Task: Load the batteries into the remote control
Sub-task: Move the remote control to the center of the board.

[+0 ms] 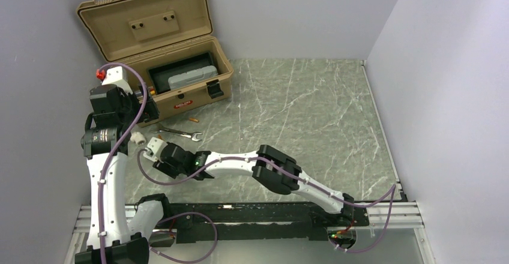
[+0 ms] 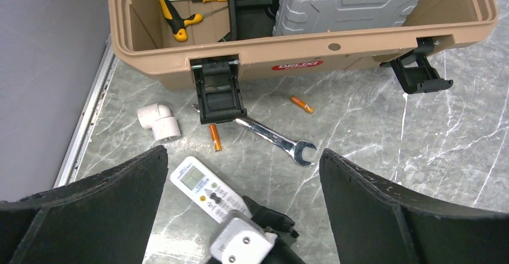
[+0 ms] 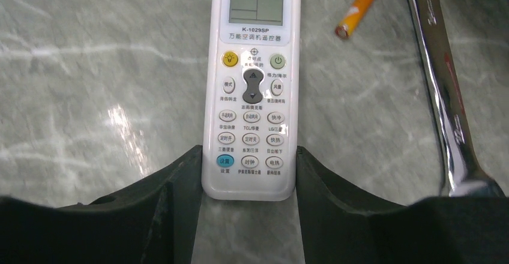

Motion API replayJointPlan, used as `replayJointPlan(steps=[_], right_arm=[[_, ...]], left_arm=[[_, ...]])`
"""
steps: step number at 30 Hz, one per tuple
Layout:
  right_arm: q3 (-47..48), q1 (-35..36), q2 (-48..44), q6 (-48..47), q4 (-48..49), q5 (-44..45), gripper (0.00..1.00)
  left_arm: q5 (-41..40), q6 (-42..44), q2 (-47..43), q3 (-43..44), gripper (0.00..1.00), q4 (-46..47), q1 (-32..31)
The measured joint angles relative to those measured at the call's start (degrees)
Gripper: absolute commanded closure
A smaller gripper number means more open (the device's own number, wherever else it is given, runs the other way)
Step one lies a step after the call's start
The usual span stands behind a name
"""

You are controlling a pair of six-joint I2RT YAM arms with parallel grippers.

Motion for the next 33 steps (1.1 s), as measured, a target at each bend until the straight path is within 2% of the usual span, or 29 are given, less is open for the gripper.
replayJointPlan(steps=[9,21,27,33], right_arm=[[-22.73,-0.22,-14.62,1.29,2.6,3.39,0.82],[-50.73,-0.96,-34.93,12.37,1.25,9.51,0.82],[-59.93,-2.16,-41.77,17.79,1.55,11.19,0.71],[-68.24,-6.47,-48.5,22.18,2.84,11.52,0.67]], left_arm=[[0.55,0.0,-0.13,-0.22,0.01,0.07,0.0],[1.07,-0.13,-0.52,-1.62,0.01,0.57,0.0],[0.83,-1.42,-2.21,-2.89,0.01,1.4,-0.02],[0.85,-3.45,-2.97,-3.69,0.01,2.03,0.0]])
